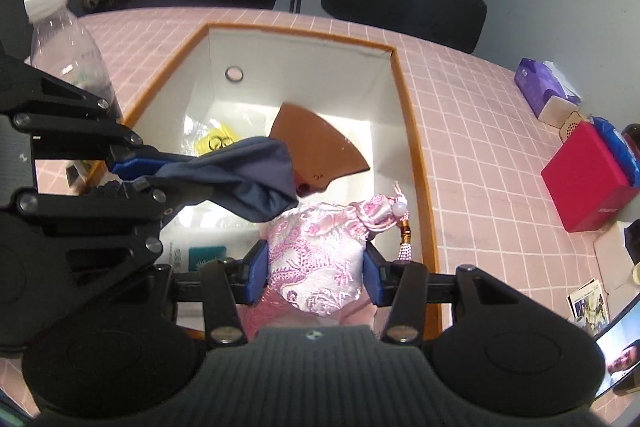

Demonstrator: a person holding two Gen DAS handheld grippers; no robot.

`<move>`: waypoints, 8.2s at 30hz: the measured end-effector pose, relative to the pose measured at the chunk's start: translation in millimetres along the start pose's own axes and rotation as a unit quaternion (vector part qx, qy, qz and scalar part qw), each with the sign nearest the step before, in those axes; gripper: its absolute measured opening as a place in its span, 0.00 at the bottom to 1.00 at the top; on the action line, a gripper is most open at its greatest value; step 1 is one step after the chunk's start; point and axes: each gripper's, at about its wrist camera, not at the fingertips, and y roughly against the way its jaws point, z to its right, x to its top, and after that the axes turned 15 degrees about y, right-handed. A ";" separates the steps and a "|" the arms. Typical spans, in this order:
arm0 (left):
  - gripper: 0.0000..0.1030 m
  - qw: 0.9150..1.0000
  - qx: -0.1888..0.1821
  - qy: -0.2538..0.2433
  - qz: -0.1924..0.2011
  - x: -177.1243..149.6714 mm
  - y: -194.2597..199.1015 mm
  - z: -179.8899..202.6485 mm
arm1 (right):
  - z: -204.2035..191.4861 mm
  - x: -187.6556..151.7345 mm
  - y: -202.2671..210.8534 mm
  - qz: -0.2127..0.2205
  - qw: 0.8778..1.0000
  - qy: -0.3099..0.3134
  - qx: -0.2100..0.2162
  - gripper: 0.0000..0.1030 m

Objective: Organize soft objects

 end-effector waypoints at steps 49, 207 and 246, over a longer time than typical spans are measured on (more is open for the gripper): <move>0.37 0.979 -0.041 0.055 0.194 -64.0 123.2 -30.8 | -100.1 -53.7 113.9 0.208 0.975 -0.053 -0.052 0.87; 0.21 0.929 0.020 0.356 0.096 -189.1 102.1 -207.8 | -247.6 -9.0 0.3 0.188 0.980 -0.022 0.057 0.46; 0.22 0.933 0.025 0.349 0.090 -211.5 111.7 -182.7 | -202.4 -84.7 -2.7 0.109 0.986 -0.024 -0.122 0.38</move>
